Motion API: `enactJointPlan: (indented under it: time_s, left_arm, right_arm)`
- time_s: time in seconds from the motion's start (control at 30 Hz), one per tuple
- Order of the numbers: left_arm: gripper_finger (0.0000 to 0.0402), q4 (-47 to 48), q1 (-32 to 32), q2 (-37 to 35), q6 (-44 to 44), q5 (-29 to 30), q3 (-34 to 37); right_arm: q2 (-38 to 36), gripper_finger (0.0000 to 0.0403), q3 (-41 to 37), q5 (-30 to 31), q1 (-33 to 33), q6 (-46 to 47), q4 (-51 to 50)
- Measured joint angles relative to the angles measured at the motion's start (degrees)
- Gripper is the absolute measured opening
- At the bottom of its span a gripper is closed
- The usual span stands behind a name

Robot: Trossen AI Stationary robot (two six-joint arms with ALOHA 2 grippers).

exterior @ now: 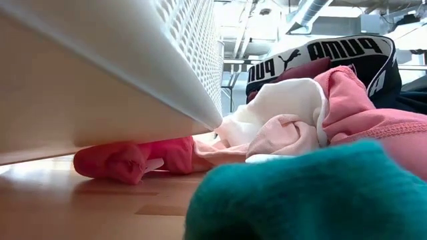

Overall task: Sort clothes
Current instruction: Put the black underwear into the top white laundry bin

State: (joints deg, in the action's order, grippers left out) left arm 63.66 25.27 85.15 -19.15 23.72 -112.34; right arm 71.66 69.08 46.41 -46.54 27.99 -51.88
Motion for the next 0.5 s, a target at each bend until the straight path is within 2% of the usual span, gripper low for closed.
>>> enactJointPlan:
  time_s: [0.23,0.5]
  left_arm:
    - [0.0,-4.46,11.16,-0.25,1.48,-13.21,12.53]
    - [0.0,-13.12,18.22,-0.15,0.82,-21.1,29.91]
  right_arm:
    - [0.0,0.0194,0.0,0.0,-1.55,1.41,0.23]
    - [0.0,0.0194,0.0,0.0,-2.86,2.18,0.89]
